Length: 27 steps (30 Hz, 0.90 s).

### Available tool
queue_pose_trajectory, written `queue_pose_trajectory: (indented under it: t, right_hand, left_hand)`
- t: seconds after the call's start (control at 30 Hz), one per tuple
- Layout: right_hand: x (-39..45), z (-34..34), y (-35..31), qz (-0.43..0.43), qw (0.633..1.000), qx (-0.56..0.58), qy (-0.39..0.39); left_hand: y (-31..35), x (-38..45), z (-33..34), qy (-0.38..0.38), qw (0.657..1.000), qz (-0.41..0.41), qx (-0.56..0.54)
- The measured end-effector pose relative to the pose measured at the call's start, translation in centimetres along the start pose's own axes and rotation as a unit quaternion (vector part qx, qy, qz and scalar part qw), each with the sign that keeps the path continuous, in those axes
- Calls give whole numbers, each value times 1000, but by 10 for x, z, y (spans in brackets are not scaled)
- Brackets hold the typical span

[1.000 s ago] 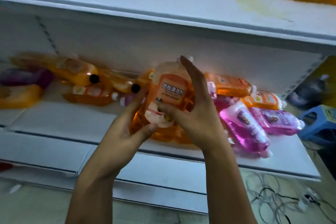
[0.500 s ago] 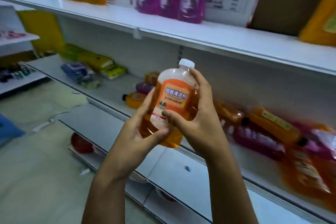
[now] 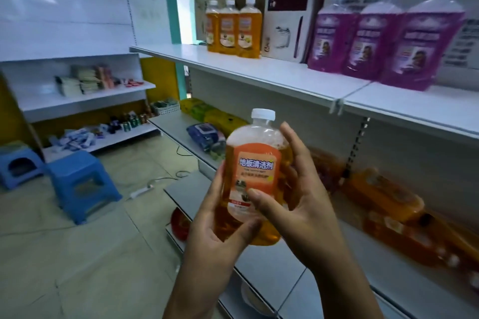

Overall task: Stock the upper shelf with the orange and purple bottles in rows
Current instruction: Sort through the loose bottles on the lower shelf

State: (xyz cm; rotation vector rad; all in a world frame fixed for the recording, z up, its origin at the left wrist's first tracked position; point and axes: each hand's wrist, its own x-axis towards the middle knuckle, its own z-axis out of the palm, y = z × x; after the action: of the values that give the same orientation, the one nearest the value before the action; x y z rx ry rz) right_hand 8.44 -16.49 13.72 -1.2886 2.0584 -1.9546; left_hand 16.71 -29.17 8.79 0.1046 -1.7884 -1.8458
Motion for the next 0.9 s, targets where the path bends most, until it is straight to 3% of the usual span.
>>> queue_pose_trajectory:
  t: [0.13, 0.23, 0.47, 0.67, 0.9]
  right_hand:
    - [55, 6, 1, -6, 992, -72, -99]
    - [109, 9, -4, -37, 984, -117, -127]
    - [198, -5, -7, -149, 976, -131, -92]
    - [224, -2, 19, -140, 987, -77, -13]
    - [271, 31, 25, -163, 979, -114, 54]
  left_hand:
    - [3, 31, -21, 72, 997, 13, 23]
    - [16, 75, -31, 80, 995, 46, 33]
    - [33, 169, -26, 72, 985, 153, 18]
    - [27, 221, -34, 29, 986, 161, 15]
    - [26, 290, -72, -32, 981, 189, -9]
